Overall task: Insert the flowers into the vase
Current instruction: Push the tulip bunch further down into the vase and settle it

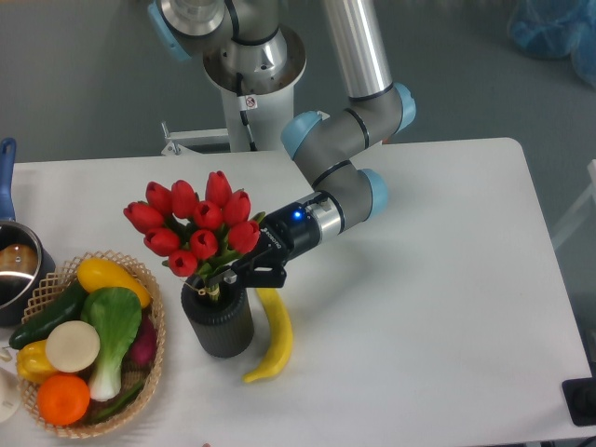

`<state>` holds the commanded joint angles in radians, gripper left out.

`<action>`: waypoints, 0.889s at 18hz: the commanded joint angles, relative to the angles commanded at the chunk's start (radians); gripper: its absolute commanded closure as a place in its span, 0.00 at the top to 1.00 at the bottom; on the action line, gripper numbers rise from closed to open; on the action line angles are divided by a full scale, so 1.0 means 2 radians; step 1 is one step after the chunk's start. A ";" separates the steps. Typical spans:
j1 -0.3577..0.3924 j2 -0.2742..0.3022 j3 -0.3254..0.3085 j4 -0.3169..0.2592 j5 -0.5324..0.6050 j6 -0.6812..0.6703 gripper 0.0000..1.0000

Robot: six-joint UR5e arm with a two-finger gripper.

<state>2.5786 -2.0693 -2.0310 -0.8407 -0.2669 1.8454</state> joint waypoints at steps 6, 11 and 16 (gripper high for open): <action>0.001 -0.003 0.002 0.000 0.001 0.007 0.26; 0.003 -0.006 0.002 0.000 0.001 0.007 0.27; 0.003 -0.006 0.001 0.000 0.001 0.008 0.27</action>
<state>2.5848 -2.0816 -2.0295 -0.8406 -0.2654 1.8607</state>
